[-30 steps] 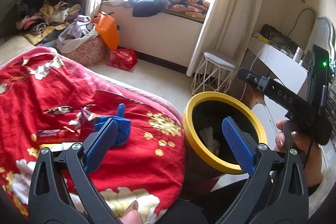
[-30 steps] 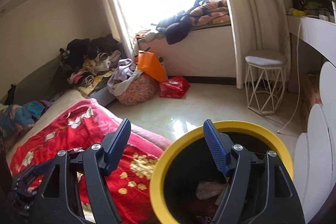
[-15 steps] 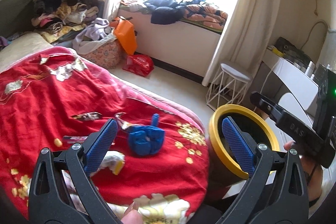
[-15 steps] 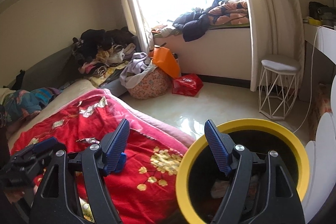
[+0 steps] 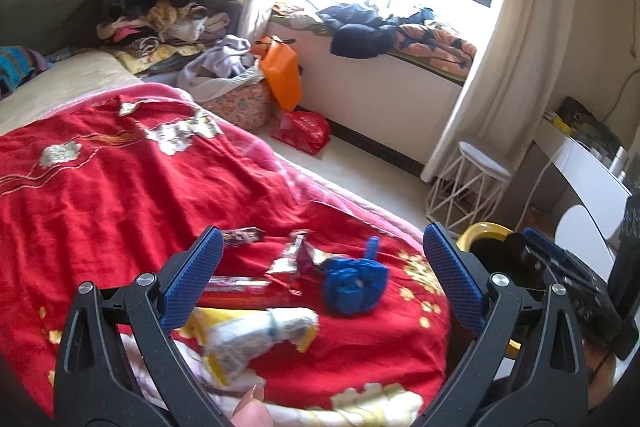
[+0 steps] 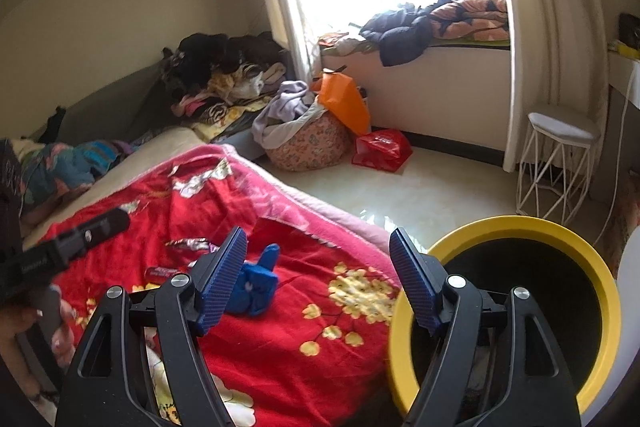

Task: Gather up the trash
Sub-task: 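Move both open tools back to the trash on the bedspread, then grasp the blue glove with the right tool while the left tool grasps a striped wrapper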

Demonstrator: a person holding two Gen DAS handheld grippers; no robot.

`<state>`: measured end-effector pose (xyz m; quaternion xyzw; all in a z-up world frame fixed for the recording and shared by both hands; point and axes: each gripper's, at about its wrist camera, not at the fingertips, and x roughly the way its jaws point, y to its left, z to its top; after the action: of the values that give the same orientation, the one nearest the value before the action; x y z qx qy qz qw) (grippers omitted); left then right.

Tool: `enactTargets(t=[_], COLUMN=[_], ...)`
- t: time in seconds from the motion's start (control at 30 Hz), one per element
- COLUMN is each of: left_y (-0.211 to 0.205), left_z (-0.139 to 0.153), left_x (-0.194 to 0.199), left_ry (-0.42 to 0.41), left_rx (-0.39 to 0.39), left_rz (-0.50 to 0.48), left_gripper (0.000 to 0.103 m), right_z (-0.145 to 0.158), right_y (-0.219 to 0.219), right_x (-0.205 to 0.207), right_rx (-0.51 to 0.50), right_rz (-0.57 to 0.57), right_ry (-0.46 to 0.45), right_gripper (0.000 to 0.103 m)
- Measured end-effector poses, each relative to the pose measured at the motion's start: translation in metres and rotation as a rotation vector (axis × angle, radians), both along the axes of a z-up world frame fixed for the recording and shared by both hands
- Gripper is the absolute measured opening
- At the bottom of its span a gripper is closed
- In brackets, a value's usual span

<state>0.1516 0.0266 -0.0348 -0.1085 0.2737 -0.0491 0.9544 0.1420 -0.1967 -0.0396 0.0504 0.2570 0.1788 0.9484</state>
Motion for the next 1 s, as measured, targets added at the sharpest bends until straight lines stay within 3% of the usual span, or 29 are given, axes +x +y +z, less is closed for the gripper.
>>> enactTargets(t=[0.3,0.6,1.0], left_y=[0.036,0.051,0.047], left_z=[-0.016,-0.039,-0.067], left_x=[0.011,0.035,0.078], left_ry=[0.037,0.104,0.221], left_rx=[-0.010,0.011,0.067], left_rz=[0.075,0.073,0.041], left_gripper=[0.092,0.092,0.075], right_z=[-0.019,-0.044,-0.083], right_y=[0.030,0.055,0.079], right_x=[0.008,0.027,0.061], right_rx=[-0.018,-0.037,-0.099], right_rz=[0.065,0.095,0.133], right_ry=[0.046,0.109,0.203], right_gripper=[0.071,0.071,0.064])
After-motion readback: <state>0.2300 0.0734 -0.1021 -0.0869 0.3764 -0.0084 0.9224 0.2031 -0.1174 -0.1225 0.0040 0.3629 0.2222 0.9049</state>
